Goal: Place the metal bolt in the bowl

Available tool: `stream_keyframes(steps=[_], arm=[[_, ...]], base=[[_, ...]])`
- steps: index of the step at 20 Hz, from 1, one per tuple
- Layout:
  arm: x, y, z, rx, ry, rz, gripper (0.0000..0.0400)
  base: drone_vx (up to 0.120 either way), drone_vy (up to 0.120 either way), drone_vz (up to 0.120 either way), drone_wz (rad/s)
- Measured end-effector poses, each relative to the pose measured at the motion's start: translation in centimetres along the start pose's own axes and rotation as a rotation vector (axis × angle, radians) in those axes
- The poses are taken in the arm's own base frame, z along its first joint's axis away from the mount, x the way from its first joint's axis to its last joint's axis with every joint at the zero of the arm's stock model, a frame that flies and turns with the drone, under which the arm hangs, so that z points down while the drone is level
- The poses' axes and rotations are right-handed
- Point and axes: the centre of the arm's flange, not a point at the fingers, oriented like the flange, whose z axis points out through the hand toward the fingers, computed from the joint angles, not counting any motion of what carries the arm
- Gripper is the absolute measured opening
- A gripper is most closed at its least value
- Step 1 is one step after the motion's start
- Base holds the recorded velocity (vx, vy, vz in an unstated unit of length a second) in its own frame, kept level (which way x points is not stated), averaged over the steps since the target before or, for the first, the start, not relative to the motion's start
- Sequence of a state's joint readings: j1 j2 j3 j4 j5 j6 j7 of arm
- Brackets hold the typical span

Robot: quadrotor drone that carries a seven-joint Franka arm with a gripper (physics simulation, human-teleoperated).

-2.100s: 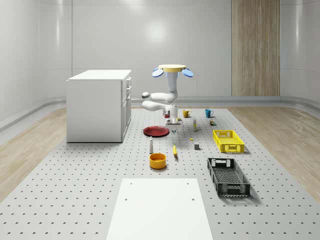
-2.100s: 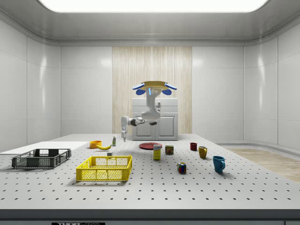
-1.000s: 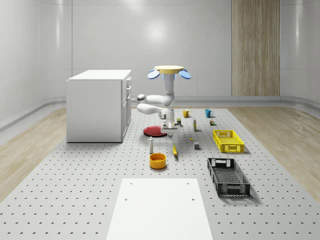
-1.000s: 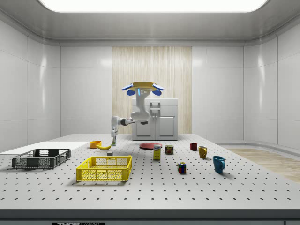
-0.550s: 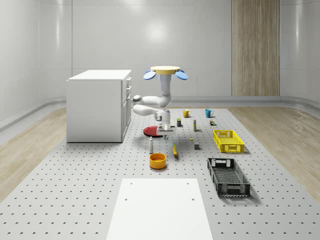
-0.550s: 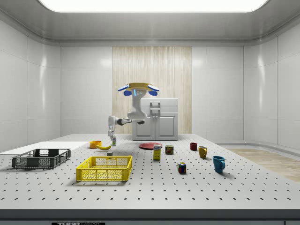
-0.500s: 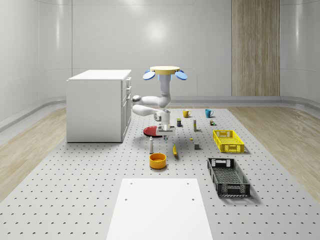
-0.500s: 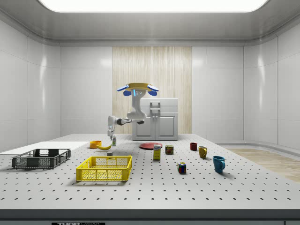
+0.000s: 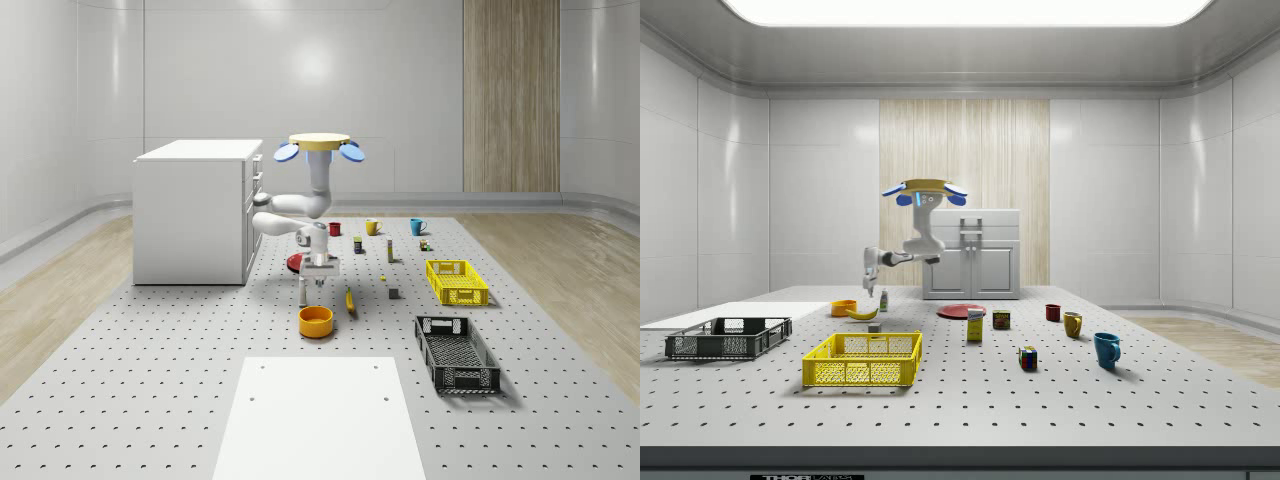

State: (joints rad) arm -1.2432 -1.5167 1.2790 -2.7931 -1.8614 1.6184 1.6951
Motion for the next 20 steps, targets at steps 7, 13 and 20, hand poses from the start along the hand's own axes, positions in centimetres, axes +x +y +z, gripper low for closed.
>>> stream_keyframes(steps=[7,13,20], arm=[[0.00,0.00,0.00,0.000,0.000,0.000,0.0100],[0.00,0.00,0.00,0.000,0.000,0.000,0.0100],[0.00,0.00,0.00,0.000,0.000,0.000,0.0100]], base=[[0.120,-0.040,0.000,0.000],[0.120,0.000,0.000,0.000],[0.120,0.000,-0.040,0.000]])
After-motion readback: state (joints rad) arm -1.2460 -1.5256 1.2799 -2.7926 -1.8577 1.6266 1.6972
